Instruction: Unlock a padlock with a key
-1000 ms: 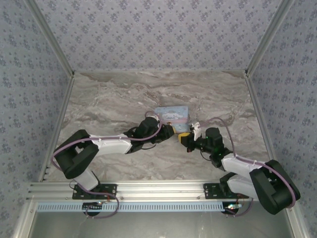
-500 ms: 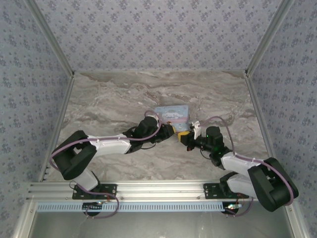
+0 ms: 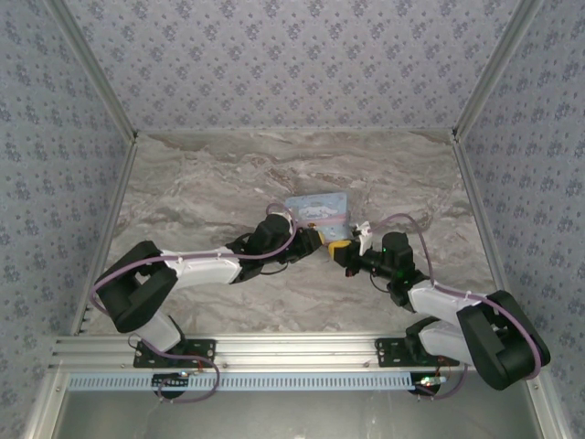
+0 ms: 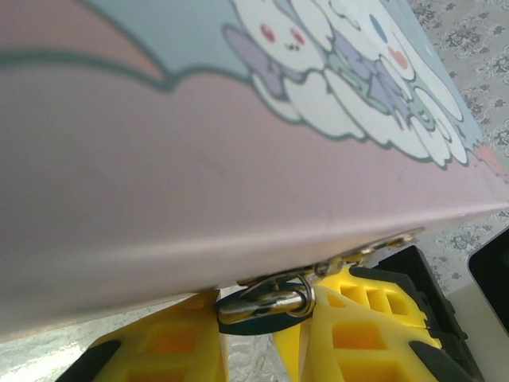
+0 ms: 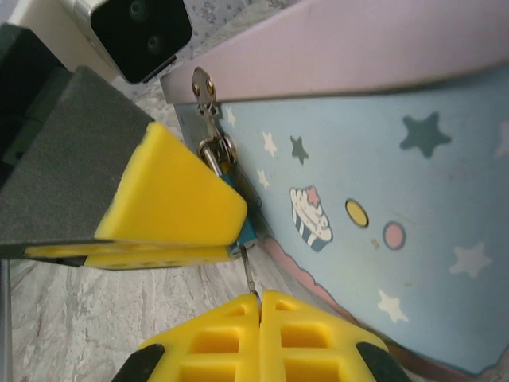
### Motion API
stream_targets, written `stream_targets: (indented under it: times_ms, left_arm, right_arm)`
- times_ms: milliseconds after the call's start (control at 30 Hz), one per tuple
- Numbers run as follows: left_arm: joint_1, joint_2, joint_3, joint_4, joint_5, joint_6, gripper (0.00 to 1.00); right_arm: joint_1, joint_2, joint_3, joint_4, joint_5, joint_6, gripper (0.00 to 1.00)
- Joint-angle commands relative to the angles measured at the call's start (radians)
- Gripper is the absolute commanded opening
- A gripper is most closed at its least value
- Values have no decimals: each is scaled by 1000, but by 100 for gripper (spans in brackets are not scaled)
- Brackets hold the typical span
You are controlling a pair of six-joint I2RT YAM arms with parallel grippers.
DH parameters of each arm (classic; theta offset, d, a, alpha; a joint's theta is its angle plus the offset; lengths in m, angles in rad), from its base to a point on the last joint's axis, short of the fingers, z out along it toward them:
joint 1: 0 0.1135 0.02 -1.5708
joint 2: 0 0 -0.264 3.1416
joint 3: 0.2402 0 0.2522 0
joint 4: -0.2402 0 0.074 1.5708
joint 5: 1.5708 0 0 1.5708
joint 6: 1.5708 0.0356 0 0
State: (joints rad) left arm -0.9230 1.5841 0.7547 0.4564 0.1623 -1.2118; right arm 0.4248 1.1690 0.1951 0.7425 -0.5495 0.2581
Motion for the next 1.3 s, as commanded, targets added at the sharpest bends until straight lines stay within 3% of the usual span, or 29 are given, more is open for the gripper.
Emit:
stream_targets:
  times_ms: [0, 1267]
  left_arm:
    - [-5, -42, 17, 97, 32, -6, 22]
    - [-5, -38, 21, 130, 111, -39, 22]
  right_arm:
    - [-7, 4, 23, 66, -24, 21, 0]
    - [3, 199, 148, 224, -73, 20, 0]
